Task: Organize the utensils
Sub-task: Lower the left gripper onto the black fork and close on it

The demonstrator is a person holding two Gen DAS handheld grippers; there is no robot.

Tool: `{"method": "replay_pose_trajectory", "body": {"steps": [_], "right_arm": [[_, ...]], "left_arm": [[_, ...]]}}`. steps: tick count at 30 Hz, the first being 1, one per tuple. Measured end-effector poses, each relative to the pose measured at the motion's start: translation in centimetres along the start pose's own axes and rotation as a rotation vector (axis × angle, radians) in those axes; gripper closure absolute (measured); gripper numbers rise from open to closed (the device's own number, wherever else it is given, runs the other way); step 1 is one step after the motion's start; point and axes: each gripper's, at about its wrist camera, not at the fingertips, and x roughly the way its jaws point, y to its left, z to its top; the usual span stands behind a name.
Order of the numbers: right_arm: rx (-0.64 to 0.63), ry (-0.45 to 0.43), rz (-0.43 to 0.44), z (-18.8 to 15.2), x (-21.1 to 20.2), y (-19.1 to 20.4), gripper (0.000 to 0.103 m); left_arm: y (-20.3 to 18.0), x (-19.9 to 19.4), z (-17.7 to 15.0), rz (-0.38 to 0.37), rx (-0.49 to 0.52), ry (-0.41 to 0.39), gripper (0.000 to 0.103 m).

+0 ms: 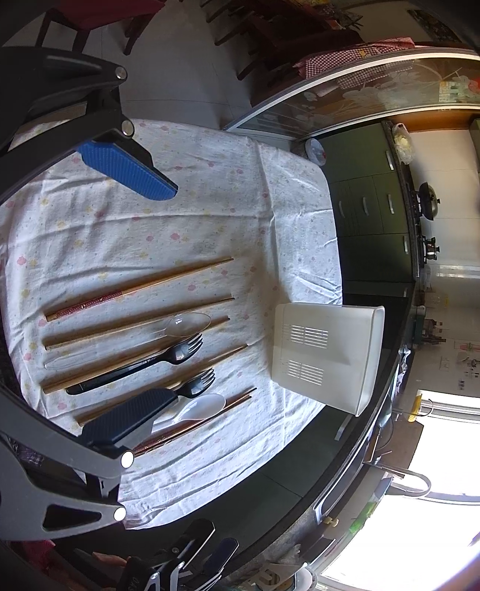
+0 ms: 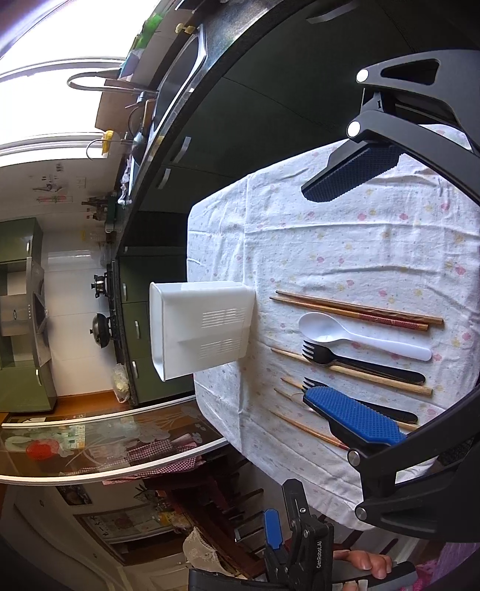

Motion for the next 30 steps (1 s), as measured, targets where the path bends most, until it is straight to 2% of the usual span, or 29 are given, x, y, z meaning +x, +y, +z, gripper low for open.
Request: {"method": "replay_pose_trajectory", "body": {"steps": [4,10,14,18,20,25,30], "right_arm": [[0.010,0.066,-0.001,-0.5,1.6,-0.1,0.004],[0.025,0.093,-0.028,-0.8,2.5,-0.8,0.004],[0.052,0.088,-0.036,-0.8,2.4,-1.7,0.004],[0.069,0.088,-0.039,-0.8,2.2,-2.4,0.004],[0.072,0.090,-0.038,-0.8,2.4,-2.5,0.004],[0.061,0.101,-0.032,-1.0,2.6,-2.2,0.004],[0.055,0.097,-0.030,-1.0,2.5,-2.0,0.004]], "left_arm": [[-0.7,2.1,0.8,-0.041,0.008,0.108,0.006],[-2.5,4.8,1.7,-0.083,0.037,0.229,0.009],[-2.7,6.8,1.9,-0.097,0.001,0.320,0.042],[-3.0,8.5,1.4,-0.146,-0.046,0.414,0.057],[-3.3,9.1,1.2,-0.182,-0.068,0.445,0.069],[-4.1,9.9,1.4,-0.235,-0.104,0.447,0.070],[-3.9,11.3,2.0,-0.209,-0.135,0.454,0.070]]}}
